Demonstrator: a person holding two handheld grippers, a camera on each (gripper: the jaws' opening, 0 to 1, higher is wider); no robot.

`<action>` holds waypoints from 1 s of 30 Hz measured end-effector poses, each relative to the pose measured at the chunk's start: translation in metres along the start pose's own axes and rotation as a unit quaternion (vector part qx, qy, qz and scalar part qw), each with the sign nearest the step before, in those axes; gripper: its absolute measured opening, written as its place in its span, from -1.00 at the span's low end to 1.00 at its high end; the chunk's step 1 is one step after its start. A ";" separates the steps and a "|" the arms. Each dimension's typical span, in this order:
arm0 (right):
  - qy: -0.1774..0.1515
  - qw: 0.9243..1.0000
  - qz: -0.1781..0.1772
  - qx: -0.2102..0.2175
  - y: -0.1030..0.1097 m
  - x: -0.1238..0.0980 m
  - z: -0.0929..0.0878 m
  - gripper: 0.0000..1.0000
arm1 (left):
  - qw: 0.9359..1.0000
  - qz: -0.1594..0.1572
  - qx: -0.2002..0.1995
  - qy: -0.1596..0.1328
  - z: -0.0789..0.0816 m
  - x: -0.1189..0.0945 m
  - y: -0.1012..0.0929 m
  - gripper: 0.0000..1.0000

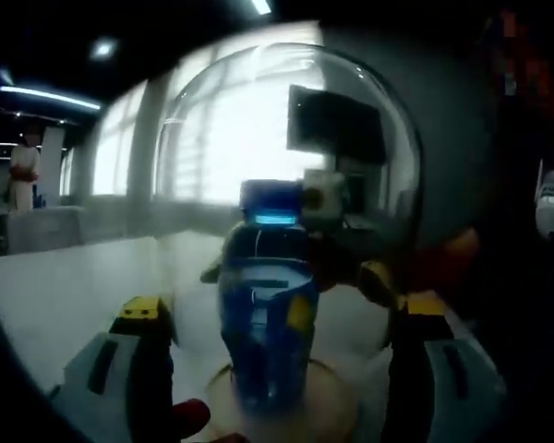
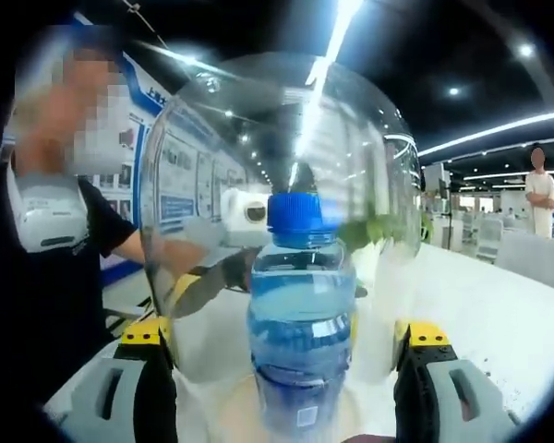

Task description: Open the cover put in the Mizone put the cover back on

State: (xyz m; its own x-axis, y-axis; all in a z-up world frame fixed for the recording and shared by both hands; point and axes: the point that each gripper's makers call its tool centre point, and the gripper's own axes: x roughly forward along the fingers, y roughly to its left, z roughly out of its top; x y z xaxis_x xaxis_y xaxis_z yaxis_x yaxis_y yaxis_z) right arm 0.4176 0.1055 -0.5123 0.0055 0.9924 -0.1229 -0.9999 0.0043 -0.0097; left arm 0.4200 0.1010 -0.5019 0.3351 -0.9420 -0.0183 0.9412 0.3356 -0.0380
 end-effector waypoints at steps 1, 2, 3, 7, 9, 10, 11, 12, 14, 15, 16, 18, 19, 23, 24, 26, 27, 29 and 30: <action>0.002 1.000 0.000 -0.001 0.000 0.000 -0.001 0.81 | 1.000 0.000 0.001 0.000 -0.001 0.000 0.000 0.66; 0.002 1.000 0.000 0.000 0.000 0.000 -0.002 0.81 | 1.000 0.001 0.001 0.001 -0.001 0.000 0.000 0.66; 0.002 1.000 0.000 0.001 0.000 0.000 -0.002 0.81 | 1.000 0.001 0.000 0.001 -0.002 0.000 0.000 0.66; 0.001 1.000 0.000 0.004 0.000 0.000 -0.004 0.81 | 1.000 0.000 -0.003 0.000 -0.003 0.001 0.000 0.66; 0.003 1.000 0.000 0.005 -0.001 0.000 -0.006 0.81 | 1.000 0.000 -0.003 0.002 -0.005 0.001 0.000 0.66; 0.003 1.000 0.000 0.006 0.000 0.001 -0.007 0.81 | 1.000 0.000 -0.005 0.003 -0.006 0.001 0.000 0.66; 0.004 1.000 -0.001 0.006 0.000 0.001 -0.009 0.81 | 1.000 0.000 -0.005 0.005 -0.007 0.001 0.000 0.66; -0.001 1.000 0.000 0.005 0.000 0.001 -0.008 0.81 | 1.000 0.000 -0.003 0.003 -0.007 0.001 0.000 0.66; -0.002 1.000 -0.001 0.005 0.001 0.001 -0.009 0.81 | 1.000 -0.001 -0.003 0.003 -0.007 0.001 0.000 0.66; -0.004 1.000 -0.002 0.005 0.000 0.001 -0.009 0.81 | 1.000 -0.001 -0.002 0.001 -0.007 0.001 0.000 0.66; -0.006 1.000 -0.002 0.005 0.001 0.000 -0.009 0.81 | 1.000 -0.001 -0.002 -0.001 -0.007 0.001 0.000 0.66; -0.018 1.000 -0.004 0.003 0.001 -0.001 -0.010 0.81 | 1.000 -0.002 0.001 -0.003 -0.008 0.002 -0.001 0.67; -0.024 1.000 -0.005 0.004 0.001 -0.002 -0.010 0.81 | 1.000 -0.002 0.001 -0.002 -0.008 0.002 -0.001 0.67; -0.016 1.000 -0.010 -0.004 0.005 -0.001 -0.010 0.81 | 1.000 -0.008 0.009 0.002 -0.011 -0.001 -0.005 0.68; -0.005 1.000 -0.009 0.024 0.004 -0.001 -0.016 0.81 | 1.000 -0.005 -0.002 0.002 -0.013 -0.001 -0.004 0.68; -0.018 1.000 -0.013 0.022 0.001 -0.002 -0.015 0.81 | 1.000 0.005 -0.010 -0.012 -0.014 -0.004 0.000 0.67; -0.017 1.000 -0.012 0.021 0.003 -0.001 -0.015 0.81 | 1.000 0.006 -0.011 -0.016 -0.013 -0.004 -0.001 0.67; -0.016 1.000 -0.015 0.021 0.004 -0.001 -0.014 0.81 | 1.000 0.008 -0.010 -0.018 -0.012 -0.005 -0.002 0.66; -0.017 0.999 -0.016 0.022 0.003 0.000 -0.015 0.81 | 1.000 0.010 -0.012 -0.019 -0.012 -0.005 -0.001 0.65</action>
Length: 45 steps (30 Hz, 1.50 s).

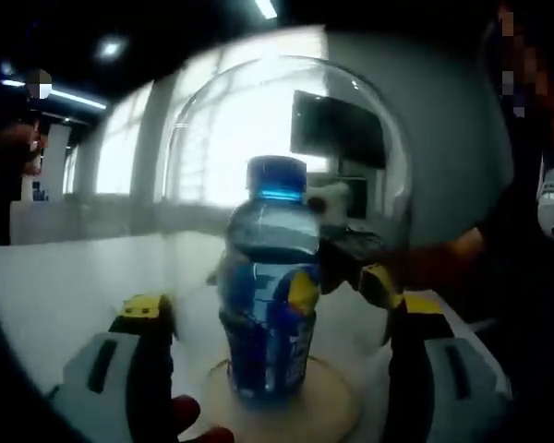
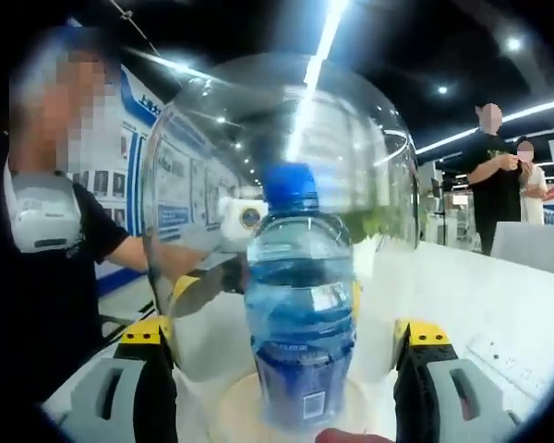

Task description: Open the cover put in the Mizone put the cover back on

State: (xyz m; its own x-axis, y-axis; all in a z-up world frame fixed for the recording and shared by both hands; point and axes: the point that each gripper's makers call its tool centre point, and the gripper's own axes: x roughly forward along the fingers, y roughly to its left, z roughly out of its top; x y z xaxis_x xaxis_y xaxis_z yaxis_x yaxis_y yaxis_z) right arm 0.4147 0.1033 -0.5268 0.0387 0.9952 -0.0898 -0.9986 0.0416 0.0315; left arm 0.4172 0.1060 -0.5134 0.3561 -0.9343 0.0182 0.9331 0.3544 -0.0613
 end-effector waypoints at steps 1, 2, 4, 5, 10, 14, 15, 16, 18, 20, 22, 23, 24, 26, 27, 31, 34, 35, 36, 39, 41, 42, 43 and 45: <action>-0.001 1.000 -0.001 -0.001 0.000 0.000 0.000 0.81 | 1.000 0.001 0.002 0.000 0.000 -0.001 0.000 0.65; 0.000 1.000 -0.002 -0.001 0.000 0.000 0.000 0.81 | 1.000 0.002 0.002 0.002 0.000 -0.001 -0.001 0.64; 0.002 1.000 -0.004 -0.001 0.001 0.001 0.000 0.81 | 1.000 0.004 0.005 0.004 0.000 -0.001 0.000 0.63; 0.002 1.000 -0.004 0.000 0.000 0.000 0.000 0.81 | 1.000 0.005 0.005 0.006 0.000 -0.002 0.000 0.63; 0.000 1.000 -0.007 0.000 0.000 0.000 0.000 0.81 | 1.000 0.007 0.006 0.009 0.000 -0.002 0.000 0.62; 0.002 1.000 -0.013 0.000 -0.001 -0.001 0.000 0.80 | 1.000 0.009 0.006 0.008 0.000 -0.003 0.000 0.61; 0.001 1.000 -0.016 0.000 -0.002 -0.002 0.000 0.80 | 1.000 0.010 0.006 0.007 0.000 -0.003 0.000 0.60; 0.000 1.000 -0.019 0.000 -0.002 -0.002 0.000 0.80 | 1.000 0.010 0.006 0.006 0.000 -0.003 0.000 0.60; -0.008 1.000 -0.027 0.009 -0.001 -0.005 0.001 0.80 | 1.000 0.012 0.008 0.005 -0.001 -0.004 -0.001 0.59; -0.021 0.999 -0.039 0.020 0.000 -0.007 0.004 0.80 | 1.000 0.014 0.009 0.003 -0.001 -0.005 -0.001 0.59; -0.021 0.999 -0.046 0.016 0.002 -0.008 0.003 0.80 | 1.000 0.016 0.010 0.001 -0.001 -0.006 -0.002 0.59; -0.019 0.998 -0.051 0.015 0.002 -0.009 0.003 0.80 | 1.000 0.017 0.009 0.001 0.000 -0.007 -0.002 0.59; -0.019 0.998 -0.056 0.014 0.003 -0.009 0.002 0.80 | 1.000 0.018 0.009 0.001 0.000 -0.007 -0.002 0.58; -0.016 0.998 -0.067 0.014 0.004 -0.011 0.001 0.80 | 1.000 0.024 0.008 0.000 -0.001 -0.008 -0.003 0.57; -0.017 0.997 -0.071 0.013 0.005 -0.012 0.001 0.80 | 1.000 0.026 0.007 0.000 -0.001 -0.009 -0.004 0.57; -0.020 0.996 -0.085 0.018 0.006 -0.016 0.001 0.80 | 0.999 0.036 0.004 0.001 -0.001 -0.011 -0.003 0.56; -0.026 0.993 -0.116 0.014 -0.002 -0.020 0.003 0.67 | 0.999 0.042 0.001 0.000 -0.001 -0.012 -0.002 0.56; -0.023 0.995 -0.094 0.010 0.004 -0.018 0.002 0.65 | 0.999 0.044 0.001 -0.001 -0.001 -0.012 -0.002 0.55; -0.026 0.994 -0.106 0.015 0.001 -0.021 0.002 0.61 | 0.999 0.045 0.000 -0.001 -0.001 -0.013 -0.002 0.55; -0.030 0.992 -0.118 0.017 0.004 -0.023 0.003 0.58 | 0.999 0.050 -0.002 -0.001 -0.001 -0.015 -0.003 0.54; -0.028 0.991 -0.127 0.014 0.004 -0.025 0.003 0.54 | 0.999 0.054 -0.002 0.002 -0.001 -0.016 -0.003 0.52; -0.028 0.991 -0.129 0.014 0.005 -0.027 0.003 0.52 | 0.998 0.056 -0.001 0.003 -0.001 -0.017 -0.003 0.51; -0.027 0.990 -0.135 0.014 0.006 -0.029 0.003 0.51 | 0.998 0.057 -0.002 0.003 -0.001 -0.018 -0.003 0.50; -0.026 0.989 -0.145 0.007 0.008 -0.032 0.003 0.46 | 0.998 0.064 -0.003 0.004 -0.002 -0.021 -0.004 0.46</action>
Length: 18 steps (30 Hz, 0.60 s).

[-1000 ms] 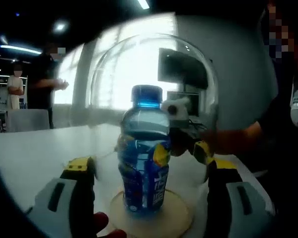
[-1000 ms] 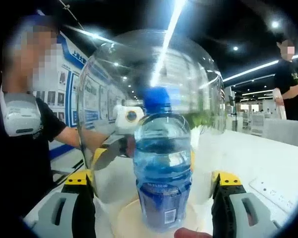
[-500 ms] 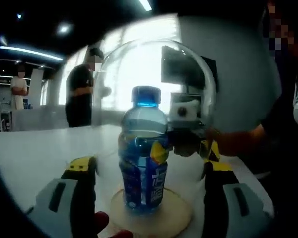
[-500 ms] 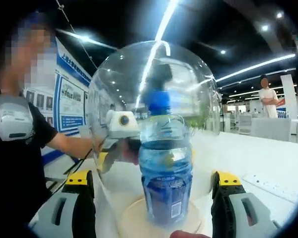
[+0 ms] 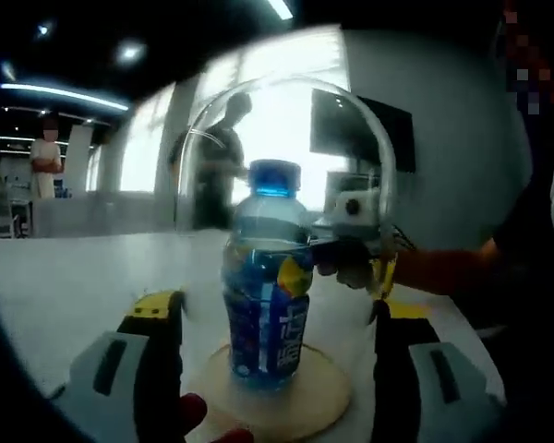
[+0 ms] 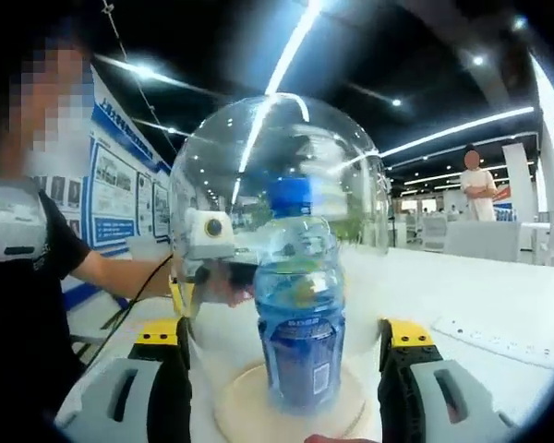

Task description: Open the cover put in the Mizone put the cover back on

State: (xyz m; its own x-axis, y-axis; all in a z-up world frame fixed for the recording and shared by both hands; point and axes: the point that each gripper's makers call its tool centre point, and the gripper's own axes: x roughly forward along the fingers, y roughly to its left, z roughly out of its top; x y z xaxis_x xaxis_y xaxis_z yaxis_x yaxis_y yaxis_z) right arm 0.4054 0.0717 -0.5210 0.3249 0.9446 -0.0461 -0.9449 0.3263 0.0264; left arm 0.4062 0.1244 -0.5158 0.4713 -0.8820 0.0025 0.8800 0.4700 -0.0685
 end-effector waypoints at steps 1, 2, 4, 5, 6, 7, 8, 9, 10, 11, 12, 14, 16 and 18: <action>0.001 1.000 -0.006 -0.006 0.000 -0.002 0.000 0.44 | 1.000 0.005 -0.003 0.002 -0.001 -0.002 0.000 0.45; 0.001 1.000 -0.010 -0.010 0.001 -0.005 -0.001 0.42 | 1.000 0.010 -0.003 0.003 -0.002 -0.004 0.000 0.43; -0.001 1.000 -0.017 -0.012 0.002 -0.009 0.000 0.37 | 1.000 0.017 -0.002 0.005 -0.003 -0.007 -0.001 0.39; -0.002 1.000 -0.021 -0.012 0.002 -0.011 0.000 0.35 | 1.000 0.020 -0.001 0.007 -0.004 -0.009 -0.002 0.37; -0.003 1.000 -0.024 -0.013 0.002 -0.012 0.000 0.33 | 1.000 0.022 -0.001 0.008 -0.004 -0.010 -0.002 0.35; -0.004 1.000 -0.027 -0.013 0.003 -0.014 0.000 0.31 | 1.000 0.026 0.000 0.009 -0.005 -0.012 -0.002 0.34; -0.005 0.999 -0.031 -0.014 0.003 -0.015 0.000 0.29 | 0.999 0.030 0.000 0.011 -0.006 -0.013 -0.003 0.32; -0.006 0.999 -0.036 -0.014 0.004 -0.017 0.000 0.27 | 0.999 0.035 0.000 0.012 -0.006 -0.015 -0.003 0.30; -0.006 0.999 -0.040 -0.014 0.005 -0.018 -0.001 0.25 | 0.999 0.039 0.001 0.013 -0.007 -0.016 -0.004 0.28; -0.006 0.999 -0.044 -0.015 0.006 -0.019 -0.001 0.24 | 0.999 0.042 0.001 0.013 -0.007 -0.018 -0.004 0.27; -0.007 0.999 -0.049 -0.015 0.006 -0.020 -0.001 0.22 | 0.999 0.046 0.001 0.013 -0.007 -0.019 -0.005 0.24; -0.007 0.998 -0.057 -0.016 0.007 -0.022 -0.001 0.18 | 0.999 0.052 0.001 0.014 -0.008 -0.021 -0.006 0.20; -0.008 0.998 -0.063 -0.019 0.007 -0.023 -0.001 0.15 | 0.998 0.059 0.001 0.013 -0.008 -0.024 -0.007 0.16; -0.008 0.997 -0.070 -0.022 0.007 -0.026 -0.001 0.11 | 0.998 0.065 0.002 0.013 -0.008 -0.026 -0.008 0.11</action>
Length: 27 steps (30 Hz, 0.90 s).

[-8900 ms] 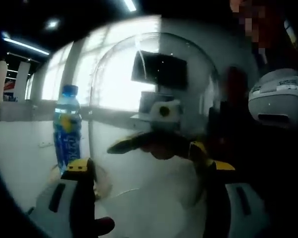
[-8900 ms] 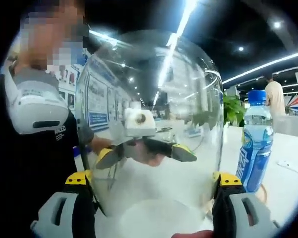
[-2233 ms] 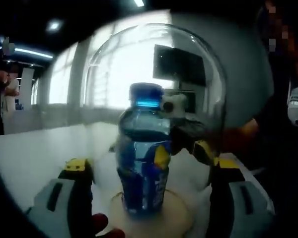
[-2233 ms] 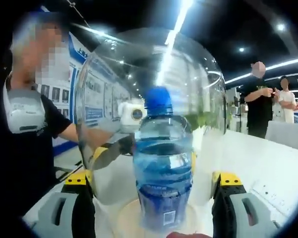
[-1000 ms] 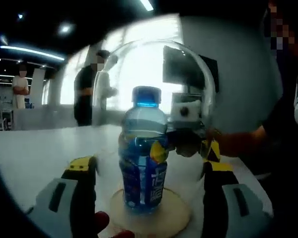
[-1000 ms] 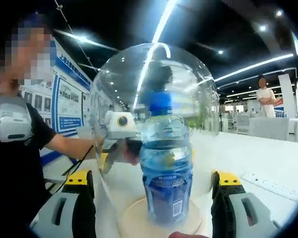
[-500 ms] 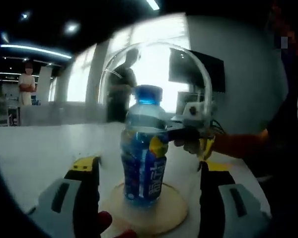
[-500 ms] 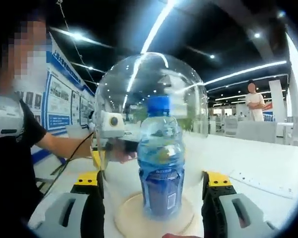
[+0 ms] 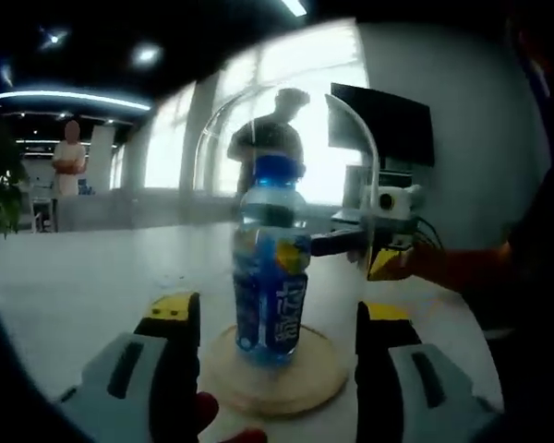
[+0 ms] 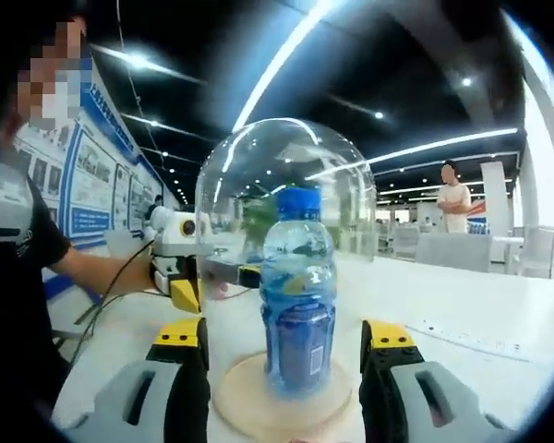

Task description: Open the cover put in the Mizone put the cover back on

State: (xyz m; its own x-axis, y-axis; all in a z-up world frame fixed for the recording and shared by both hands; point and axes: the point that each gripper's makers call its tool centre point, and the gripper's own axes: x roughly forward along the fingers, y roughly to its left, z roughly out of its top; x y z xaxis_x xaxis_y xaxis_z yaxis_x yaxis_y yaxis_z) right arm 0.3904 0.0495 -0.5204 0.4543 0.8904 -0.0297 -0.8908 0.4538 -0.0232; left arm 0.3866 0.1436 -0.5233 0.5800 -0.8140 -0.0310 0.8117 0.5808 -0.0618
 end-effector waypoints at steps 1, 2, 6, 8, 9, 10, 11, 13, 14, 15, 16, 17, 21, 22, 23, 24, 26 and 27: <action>-0.001 1.000 -0.003 0.000 0.000 -0.001 0.000 0.09 | 1.000 0.004 0.001 0.000 0.000 -0.002 0.000 0.09; -0.001 1.000 -0.006 -0.001 0.000 -0.002 0.001 0.07 | 1.000 0.007 0.005 -0.002 -0.001 -0.003 -0.001 0.07; -0.005 1.000 -0.016 -0.004 0.001 -0.008 0.002 -0.05 | 1.000 0.017 0.009 -0.005 0.000 -0.007 -0.001 -0.04; -0.007 1.000 -0.019 -0.003 0.001 -0.010 0.003 -0.11 | 1.000 0.023 0.013 -0.009 0.001 -0.009 -0.002 -0.08; -0.010 1.000 -0.021 -0.002 0.002 -0.011 0.004 -0.12 | 0.999 0.027 0.016 -0.010 0.001 -0.010 -0.002 -0.10; -0.010 1.000 -0.022 -0.002 0.002 -0.012 0.004 -0.13 | 0.999 0.029 0.016 -0.011 0.000 -0.011 -0.002 -0.12; -0.010 1.000 -0.026 -0.004 0.003 -0.013 0.004 -0.12 | 0.999 0.030 0.016 -0.010 -0.001 -0.012 -0.003 -0.15; -0.006 0.999 -0.032 -0.010 0.004 -0.015 0.003 -0.13 | 0.999 0.034 0.015 -0.011 -0.002 -0.015 -0.004 -0.15; -0.006 0.999 -0.033 -0.011 0.005 -0.016 0.003 -0.13 | 0.999 0.038 0.015 -0.012 -0.002 -0.018 -0.004 -0.16; -0.005 0.999 -0.035 -0.012 0.006 -0.017 0.003 -0.13 | 0.999 0.041 0.013 -0.013 -0.002 -0.020 -0.004 -0.16; -0.005 0.999 -0.036 -0.012 0.007 -0.019 0.002 -0.14 | 0.999 0.045 0.009 -0.016 -0.002 -0.023 -0.003 -0.17; -0.006 0.999 -0.037 -0.013 0.008 -0.021 0.002 -0.15 | 0.999 0.050 0.004 -0.018 -0.001 -0.026 -0.003 -0.19; -0.005 0.999 -0.047 -0.017 0.011 -0.029 0.001 -0.18 | 0.998 0.061 -0.006 -0.025 0.000 -0.036 -0.005 -0.20; -0.004 0.999 -0.050 -0.018 0.011 -0.030 0.000 -0.18 | 0.998 0.066 -0.005 -0.023 0.000 -0.039 -0.006 -0.21; -0.004 0.998 -0.052 -0.018 0.012 -0.032 -0.001 -0.19 | 0.997 0.070 -0.002 -0.021 -0.001 -0.041 -0.007 -0.21; -0.004 0.998 -0.053 -0.017 0.013 -0.033 -0.002 -0.19 | 0.997 0.072 0.001 -0.021 -0.001 -0.043 -0.009 -0.22; -0.004 0.998 -0.056 -0.016 0.015 -0.036 -0.003 -0.20 | 0.997 0.073 0.002 -0.021 0.000 -0.048 -0.013 -0.22; -0.004 0.998 -0.058 -0.016 0.017 -0.037 -0.003 -0.20 | 0.997 0.074 0.003 -0.023 0.002 -0.049 -0.015 -0.22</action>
State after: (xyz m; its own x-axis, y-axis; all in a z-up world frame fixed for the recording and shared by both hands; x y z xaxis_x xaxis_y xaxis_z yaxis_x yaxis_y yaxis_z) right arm 0.3588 0.0238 -0.5229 0.5537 0.8325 -0.0180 -0.8318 0.5520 -0.0574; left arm 0.3460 0.1752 -0.5194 0.6955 -0.7185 0.0070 0.7177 0.6943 -0.0538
